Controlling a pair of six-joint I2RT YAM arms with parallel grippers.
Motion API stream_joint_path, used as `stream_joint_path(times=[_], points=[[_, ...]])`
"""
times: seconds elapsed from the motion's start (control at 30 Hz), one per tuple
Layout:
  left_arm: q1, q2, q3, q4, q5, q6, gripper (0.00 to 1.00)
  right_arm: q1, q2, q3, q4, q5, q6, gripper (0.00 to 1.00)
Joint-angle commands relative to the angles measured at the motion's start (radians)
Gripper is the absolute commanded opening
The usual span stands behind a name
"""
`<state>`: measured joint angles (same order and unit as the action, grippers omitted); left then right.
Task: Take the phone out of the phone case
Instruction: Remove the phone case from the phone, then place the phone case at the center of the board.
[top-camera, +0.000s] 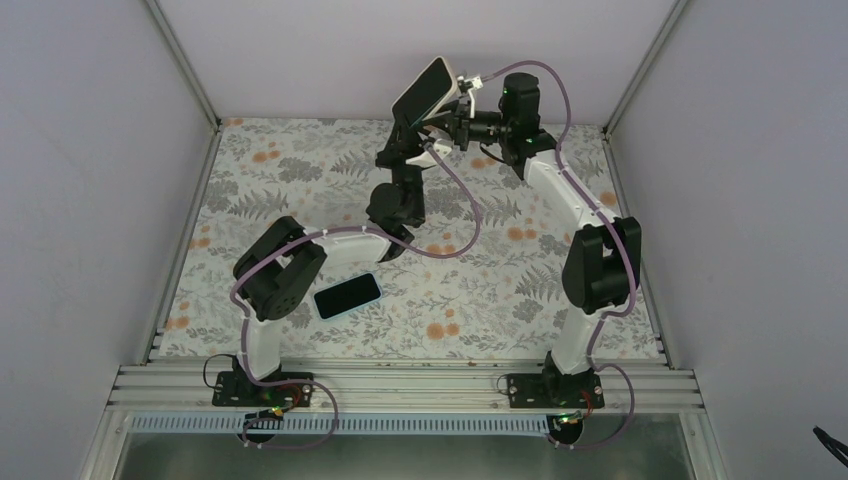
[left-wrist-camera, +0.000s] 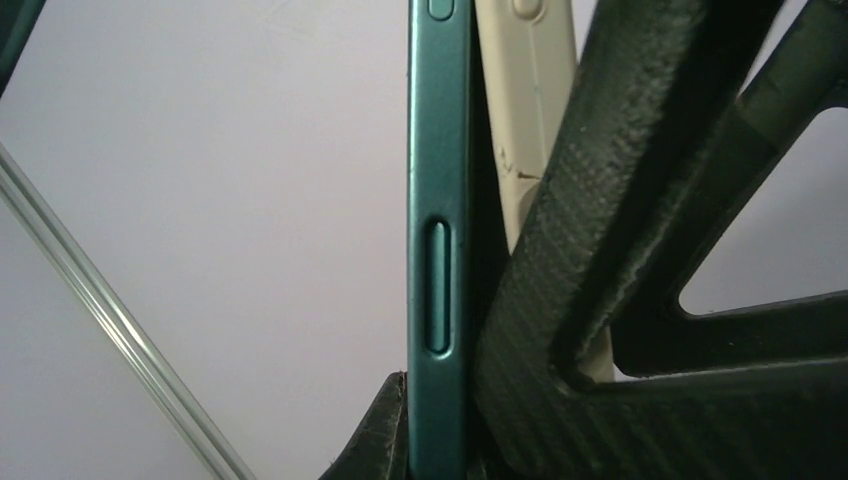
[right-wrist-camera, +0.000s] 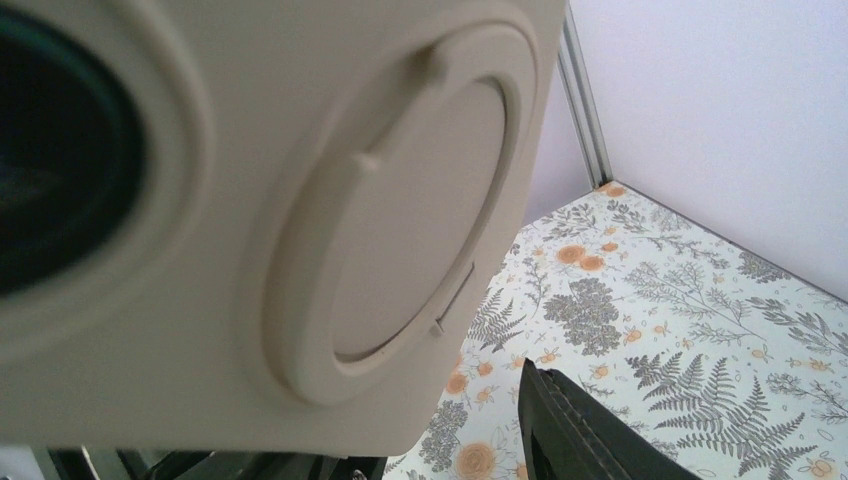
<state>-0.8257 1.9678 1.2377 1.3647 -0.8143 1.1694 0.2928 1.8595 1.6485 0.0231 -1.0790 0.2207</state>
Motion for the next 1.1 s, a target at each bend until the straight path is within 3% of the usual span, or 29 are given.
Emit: stream_joint_path(times=[0.0,0.43,0.57,0.63,0.73,0.83,0.93,1.07], points=[[-0.044,-0.071,-0.011,0.078,0.058,-0.011,0.02,-0.024,-0.001,0.015,0.065,0.158,0.033,0.48],[-0.072,-0.103,-0.023,0.088,0.053,-0.008,0.02,-0.056,0.011,0.049,0.085,0.316,0.101,0.44],[-0.095,-0.104,-0.026,0.096,0.057,0.005,0.02,-0.081,0.046,0.089,0.115,0.290,0.184,0.41],[-0.099,-0.091,-0.016,0.097,0.054,0.010,0.02,-0.084,0.064,0.106,0.138,0.249,0.218,0.36],[-0.098,-0.073,0.003,0.105,0.049,0.018,0.02,-0.083,0.058,0.097,0.165,0.215,0.237,0.18],[-0.094,-0.070,-0.007,0.121,0.054,0.037,0.02,-0.090,0.030,0.058,0.173,0.219,0.220,0.08],[-0.084,-0.078,-0.030,0.113,0.058,0.039,0.02,-0.111,0.014,0.040,0.165,0.205,0.216,0.05],[-0.058,-0.093,-0.093,0.128,0.068,0.058,0.02,-0.156,0.006,0.027,0.106,0.217,0.175,0.10]])
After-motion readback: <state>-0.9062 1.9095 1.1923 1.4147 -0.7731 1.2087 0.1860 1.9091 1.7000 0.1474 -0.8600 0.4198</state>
